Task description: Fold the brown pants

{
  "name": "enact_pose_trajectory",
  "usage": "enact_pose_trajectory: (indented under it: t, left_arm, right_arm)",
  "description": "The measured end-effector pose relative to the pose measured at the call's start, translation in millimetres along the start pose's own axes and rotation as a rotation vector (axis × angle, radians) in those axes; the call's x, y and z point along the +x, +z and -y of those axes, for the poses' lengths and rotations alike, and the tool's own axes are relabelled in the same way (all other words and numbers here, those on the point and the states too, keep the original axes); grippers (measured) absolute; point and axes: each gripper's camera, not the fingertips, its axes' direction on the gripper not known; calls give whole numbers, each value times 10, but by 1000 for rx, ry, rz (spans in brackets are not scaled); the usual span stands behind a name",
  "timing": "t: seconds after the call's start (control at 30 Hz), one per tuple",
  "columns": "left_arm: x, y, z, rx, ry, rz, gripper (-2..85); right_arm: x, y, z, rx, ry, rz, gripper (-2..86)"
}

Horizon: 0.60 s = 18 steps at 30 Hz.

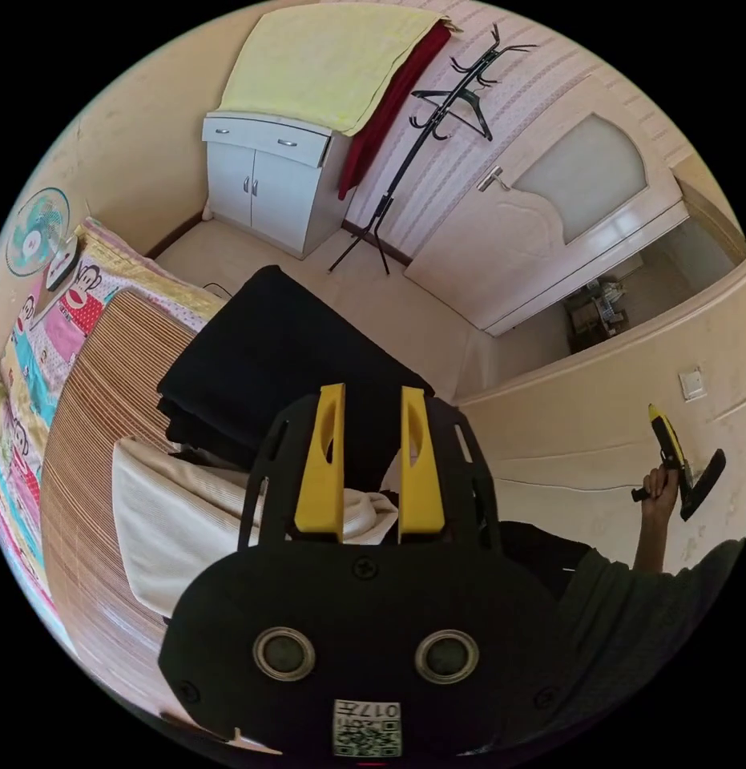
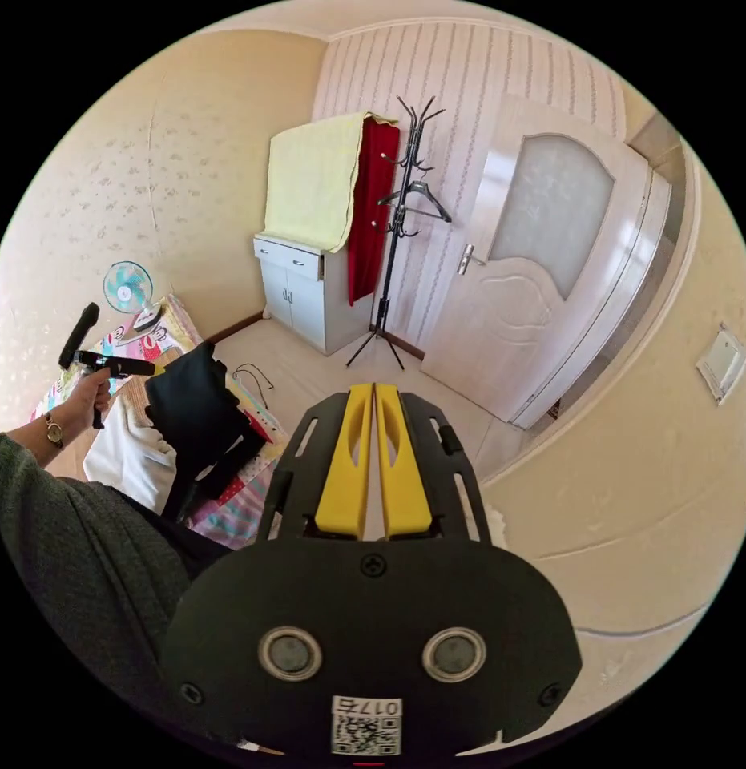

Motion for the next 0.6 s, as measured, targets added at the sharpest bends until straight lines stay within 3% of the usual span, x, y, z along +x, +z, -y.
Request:
enact_pose_trajectory:
  t: [0.1,0.2,0.27,0.43,0.6]
  left_arm:
    - [-229,291,127,-36,-91,79,111]
    - [-507,693,184,-174,-201,134,111]
    - [-615,952,150,-281,-270,91,108]
    - [-370,1172,-32,-267,-338,107,99]
    - [-198,964,-89,-177,-402,153,109]
  right_arm:
    - [95,623,461,-95,-53,256,7]
    - [-59,1379,1053,-255,-331,601,14]
    - [-380,1896,1505,-393,-643,890,26]
    - [-1053,2661,2206,-450,-923,891,54]
    - [-1673,3639,2529,-579,-941,944,84]
